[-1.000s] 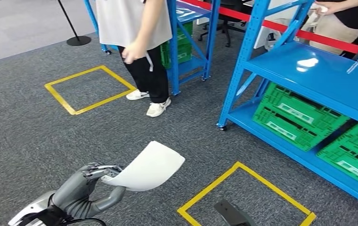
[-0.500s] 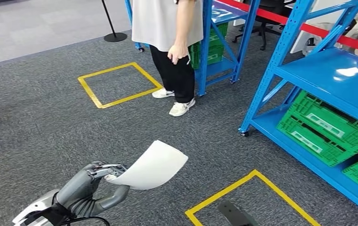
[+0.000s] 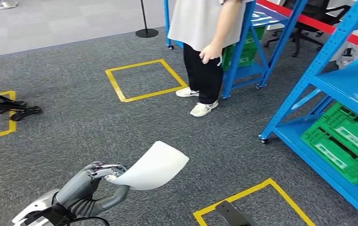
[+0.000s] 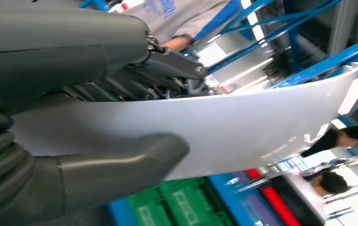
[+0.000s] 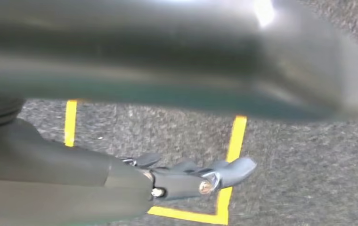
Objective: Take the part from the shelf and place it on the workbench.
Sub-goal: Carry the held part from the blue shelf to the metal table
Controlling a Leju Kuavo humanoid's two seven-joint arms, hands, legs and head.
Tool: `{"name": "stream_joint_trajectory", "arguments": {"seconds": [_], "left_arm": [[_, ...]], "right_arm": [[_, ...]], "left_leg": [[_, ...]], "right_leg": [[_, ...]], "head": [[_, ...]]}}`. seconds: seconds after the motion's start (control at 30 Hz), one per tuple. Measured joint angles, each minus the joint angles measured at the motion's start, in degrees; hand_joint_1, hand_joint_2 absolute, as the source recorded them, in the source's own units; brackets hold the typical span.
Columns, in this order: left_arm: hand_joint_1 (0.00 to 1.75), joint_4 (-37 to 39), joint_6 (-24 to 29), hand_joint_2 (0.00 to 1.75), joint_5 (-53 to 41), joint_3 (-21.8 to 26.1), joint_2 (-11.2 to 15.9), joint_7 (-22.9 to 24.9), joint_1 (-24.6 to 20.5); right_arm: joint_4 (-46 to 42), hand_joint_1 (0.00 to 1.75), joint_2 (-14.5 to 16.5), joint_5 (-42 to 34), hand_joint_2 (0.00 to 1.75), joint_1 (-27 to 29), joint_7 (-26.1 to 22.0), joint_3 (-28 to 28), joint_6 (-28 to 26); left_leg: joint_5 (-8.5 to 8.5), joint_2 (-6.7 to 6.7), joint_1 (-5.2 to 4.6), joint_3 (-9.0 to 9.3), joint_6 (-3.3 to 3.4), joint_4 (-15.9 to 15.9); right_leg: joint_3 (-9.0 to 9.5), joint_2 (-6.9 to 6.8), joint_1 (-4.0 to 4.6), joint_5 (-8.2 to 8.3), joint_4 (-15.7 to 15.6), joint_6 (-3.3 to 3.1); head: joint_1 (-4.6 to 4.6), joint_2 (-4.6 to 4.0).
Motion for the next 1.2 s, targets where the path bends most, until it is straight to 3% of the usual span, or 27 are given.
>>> {"name": "stream_joint_trajectory", "arguments": {"seconds": [0.1,0.13,0.17,0.2,0.3,0.37,0.43,0.5,0.53,0.6,0.67,0.7,0.73,0.8,0.87,0.9,1.0,1.07,1.13,1.2], "left_arm": [[1.75,0.04,0.02,1.75,-0.01,-0.03,-0.11,0.0,-0.13],[1.75,0.09,0.02,1.75,-0.01,-0.04,-0.13,-0.01,-0.09],[1.75,0.14,0.02,1.75,-0.01,-0.05,-0.13,-0.01,-0.07],[1.75,0.18,0.02,1.75,0.0,-0.05,-0.13,-0.01,-0.05],[1.75,0.18,0.02,1.75,0.0,-0.06,-0.13,0.0,-0.06],[1.75,0.16,0.02,1.75,0.0,-0.09,-0.13,0.01,-0.05],[1.75,0.15,0.03,1.75,-0.01,-0.15,-0.09,0.02,0.0],[1.75,0.11,0.63,1.75,-0.27,-0.22,-0.04,-0.04,0.05],[1.75,0.08,1.27,1.75,-0.53,-0.25,0.0,-0.14,0.08],[1.75,0.01,2.59,1.75,-1.07,-0.28,0.09,-0.47,0.31],[1.75,-0.06,3.06,1.75,-1.27,-0.29,0.29,-0.83,0.78],[1.75,-0.12,3.07,1.75,-1.31,-0.29,0.42,-0.97,1.0],[1.75,-0.22,3.07,1.75,-1.32,-0.3,0.52,-1.08,1.14],[1.75,-0.56,3.05,1.75,-1.33,-0.32,0.66,-1.3,1.2],[1.75,-0.88,2.99,1.75,-1.32,-0.33,0.69,-1.46,1.15],[1.75,-0.96,2.95,1.75,-1.32,-0.34,0.72,-1.51,1.14],[1.75,-1.23,2.69,1.75,-1.32,-0.34,0.81,-1.81,1.19],[1.75,-1.56,2.46,1.75,-1.32,-0.34,0.82,-2.02,1.06],[1.75,-1.68,2.27,1.75,-1.33,-0.39,0.78,-2.08,0.89],[1.75,-1.67,2.13,1.75,-1.36,-0.44,0.75,-2.08,0.87]], "right_arm": [[0.0,0.0,-0.01,-0.01,0.0,0.14,0.04,0.0,0.0],[0.0,0.0,-0.02,-0.02,0.0,0.26,0.07,0.0,0.0],[0.0,0.0,-0.03,-0.02,0.0,0.35,0.08,0.0,0.0],[0.0,0.0,-0.03,-0.02,0.0,0.37,0.08,0.0,0.0],[0.0,0.0,-0.05,-0.01,0.0,0.3,0.06,0.0,0.0],[0.01,0.0,-0.05,-0.01,0.0,0.28,0.04,0.0,0.01],[0.01,0.0,-0.05,-0.02,0.0,0.19,0.03,0.0,0.01],[0.01,0.0,-0.06,0.1,0.0,0.03,-0.02,0.01,0.01],[0.01,0.0,-0.06,0.23,0.0,-0.01,-0.04,0.03,0.02],[0.02,0.0,-0.05,0.49,0.0,0.07,-0.03,0.18,0.06],[0.02,0.0,-0.04,0.59,0.0,0.17,0.07,0.35,0.07],[0.02,0.0,-0.03,0.63,0.0,0.15,0.11,0.42,0.06],[0.01,0.0,0.01,0.65,0.0,0.1,0.13,0.45,0.04],[0.01,0.0,0.07,0.67,0.0,-0.01,0.13,0.51,-0.03],[0.01,0.0,0.1,0.66,0.0,-0.11,0.13,0.56,-0.15],[0.01,0.0,0.11,0.64,0.0,-0.14,0.13,0.57,-0.21],[-0.01,0.0,0.27,0.54,0.0,-0.3,0.13,0.65,-0.45],[-0.02,0.0,0.37,0.41,0.0,-0.44,0.12,0.69,-0.62],[-0.01,0.0,0.38,0.28,0.0,-0.29,0.13,0.74,-0.71],[0.0,0.0,0.37,0.16,0.0,0.01,0.14,0.78,-0.78]], "left_leg": [[0.23,-1.65,0.17,0.16,0.56,-0.25],[0.21,-2.29,0.17,0.12,0.6,-0.19],[0.19,-2.95,0.19,0.09,0.6,-0.1],[0.17,-3.63,0.24,0.09,0.55,0.02],[-0.16,-5.57,0.45,-0.04,-0.07,0.73],[-0.27,-6.46,0.42,-0.29,-0.78,0.99],[-0.15,-7.07,0.47,-0.43,-1.51,0.76],[-1.02,-5.71,0.46,-0.97,-2.13,2.0],[-2.34,-4.46,0.44,-1.91,-2.41,4.13],[-6.07,-2.3,0.51,-5.34,-2.84,11.38],[-7.79,-1.83,0.64,-8.04,-3.0,16.82],[-7.06,-1.73,0.66,-7.96,-2.93,16.62],[-5.41,-1.48,0.63,-6.7,-2.77,14.15],[-1.9,0.64,0.23,-2.48,-2.08,6.04],[-0.56,2.42,-0.27,-0.11,-1.33,1.12],[-0.68,2.55,-0.44,-0.04,-1.09,0.68],[-0.33,1.04,-0.4,-0.03,-0.38,0.2],[0.15,-0.15,-0.05,0.35,0.29,-0.42],[0.27,-1.26,0.18,0.49,0.69,-0.55],[0.19,-2.56,0.19,0.43,0.78,-0.41]], "right_leg": [[-4.75,3.52,-0.11,-4.94,9.81,0.32],[-6.44,3.83,-0.12,-5.9,12.85,0.36],[-7.33,3.91,-0.14,-5.71,14.07,0.38],[-7.1,3.98,-0.18,-4.32,12.98,0.39],[-2.34,5.76,-0.48,1.39,2.12,0.47],[-0.91,6.56,-0.42,2.19,-1.1,0.11],[-0.93,5.79,-0.27,2.36,-1.22,-0.71],[-0.8,5.0,-0.32,2.57,-1.54,-1.49],[-0.75,4.53,-0.37,2.64,-1.69,-1.79],[-0.74,3.46,-0.22,2.55,-1.72,-2.13],[-0.73,2.21,-0.07,2.41,-1.7,-2.27],[-0.67,1.62,0.0,2.34,-1.69,-2.29],[-0.57,1.07,0.04,2.26,-1.69,-2.26],[-0.26,0.06,0.22,2.01,-1.64,-2.02],[-0.02,-0.75,0.36,1.76,-1.62,-1.56],[0.02,-1.06,0.39,1.68,-1.62,-1.34],[0.41,-1.8,0.21,1.49,-1.77,-0.61],[-0.42,0.25,0.1,-0.21,0.7,-0.07],[-3.66,3.07,-0.04,-3.69,7.45,0.22],[-6.98,3.81,-0.11,-5.54,13.41,0.4]], "head": [[0.17,-0.01],[0.17,-0.01],[0.17,0.0],[0.18,-0.01],[0.19,-0.01],[0.21,-0.01],[0.23,-0.01],[0.17,-0.01],[0.1,-0.01],[-0.03,-0.01],[-0.04,0.0],[-0.04,0.0],[-0.04,0.0],[-0.03,-0.01],[-0.02,-0.01],[-0.01,-0.01],[-0.01,-0.01],[0.07,0.0],[0.17,-0.01],[0.22,-0.01]]}}
